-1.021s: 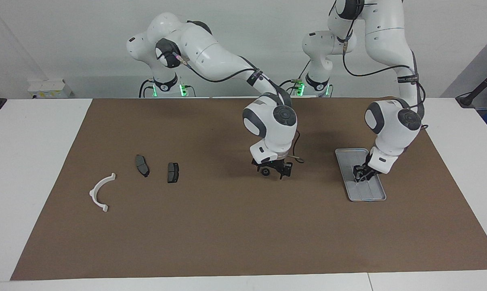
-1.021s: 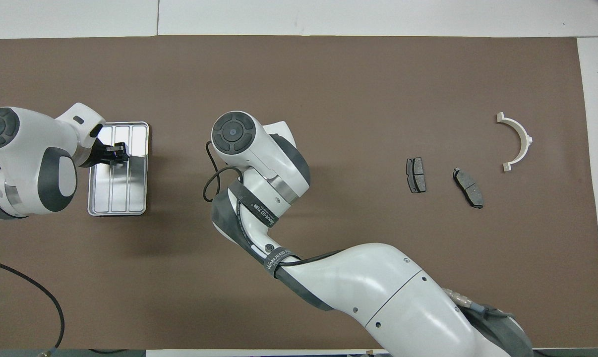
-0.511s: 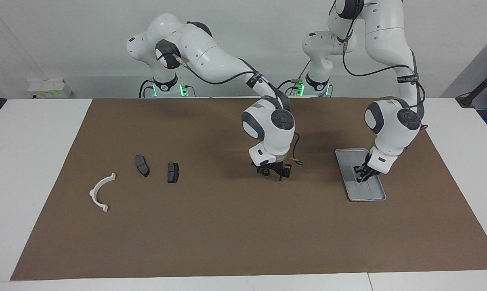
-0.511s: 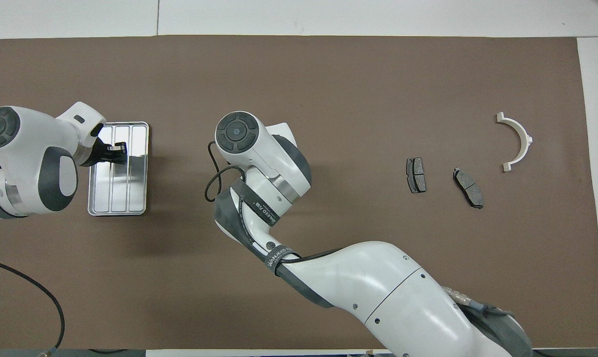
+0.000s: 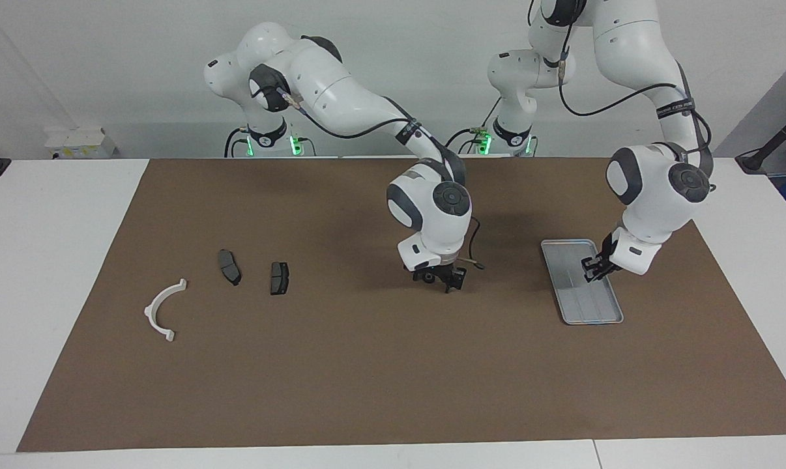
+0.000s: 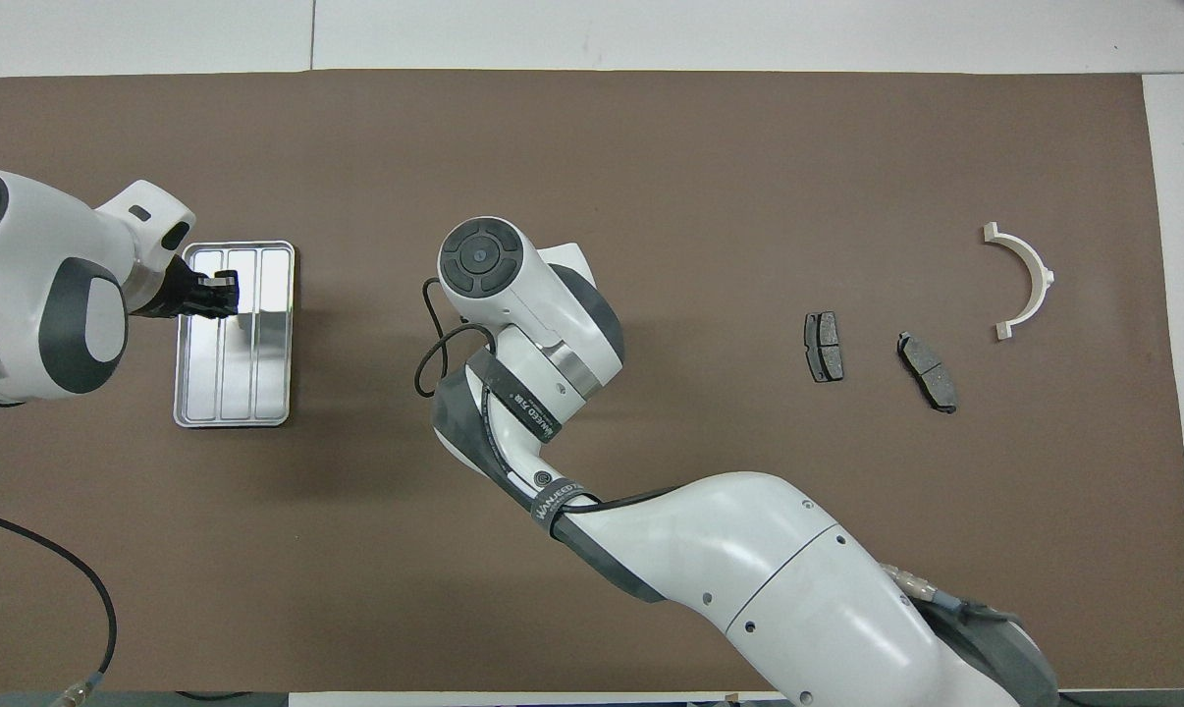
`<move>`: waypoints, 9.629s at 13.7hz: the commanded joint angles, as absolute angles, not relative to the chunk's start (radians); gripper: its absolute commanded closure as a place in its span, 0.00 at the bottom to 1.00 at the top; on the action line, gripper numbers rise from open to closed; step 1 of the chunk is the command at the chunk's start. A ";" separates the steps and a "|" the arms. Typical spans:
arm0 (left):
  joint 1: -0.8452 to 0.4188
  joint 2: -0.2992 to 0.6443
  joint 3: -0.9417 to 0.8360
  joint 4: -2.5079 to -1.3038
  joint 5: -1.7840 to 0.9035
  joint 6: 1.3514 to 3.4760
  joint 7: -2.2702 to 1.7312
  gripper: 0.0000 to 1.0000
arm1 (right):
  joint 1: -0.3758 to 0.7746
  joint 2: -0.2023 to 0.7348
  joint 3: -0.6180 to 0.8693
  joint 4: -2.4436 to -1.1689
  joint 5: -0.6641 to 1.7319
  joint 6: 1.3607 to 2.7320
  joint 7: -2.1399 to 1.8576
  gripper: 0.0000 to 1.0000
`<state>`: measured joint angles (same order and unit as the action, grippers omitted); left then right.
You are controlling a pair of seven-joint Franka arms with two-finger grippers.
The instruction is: Place bearing gear from tray to pile
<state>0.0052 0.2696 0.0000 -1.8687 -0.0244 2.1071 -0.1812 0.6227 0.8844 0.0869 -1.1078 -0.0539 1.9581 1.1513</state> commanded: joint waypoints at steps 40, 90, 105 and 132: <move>-0.597 0.485 -0.008 -1.790 -0.018 2.338 -1.120 0.16 | 0.005 0.640 0.089 -1.457 -0.114 2.125 -0.046 1.00; -0.031 -0.028 -0.005 -1.709 -0.002 1.645 -0.198 0.00 | 0.615 0.864 0.086 -1.166 -0.092 2.010 1.301 0.43; -0.029 -0.035 -0.003 -1.677 -0.003 1.597 -0.193 0.00 | 0.445 0.720 0.095 -1.071 -0.083 1.644 0.901 1.00; -0.040 -0.035 -0.003 -1.677 -0.003 1.605 -0.195 0.00 | -0.120 0.646 0.086 -1.506 -0.098 2.218 -0.218 1.00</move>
<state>-0.0348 -0.0229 -0.0076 -1.6656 0.0049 1.6113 -0.2018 -0.0967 0.6399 0.0686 -1.4930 -0.0875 2.1830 -0.1896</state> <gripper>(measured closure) 0.000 0.762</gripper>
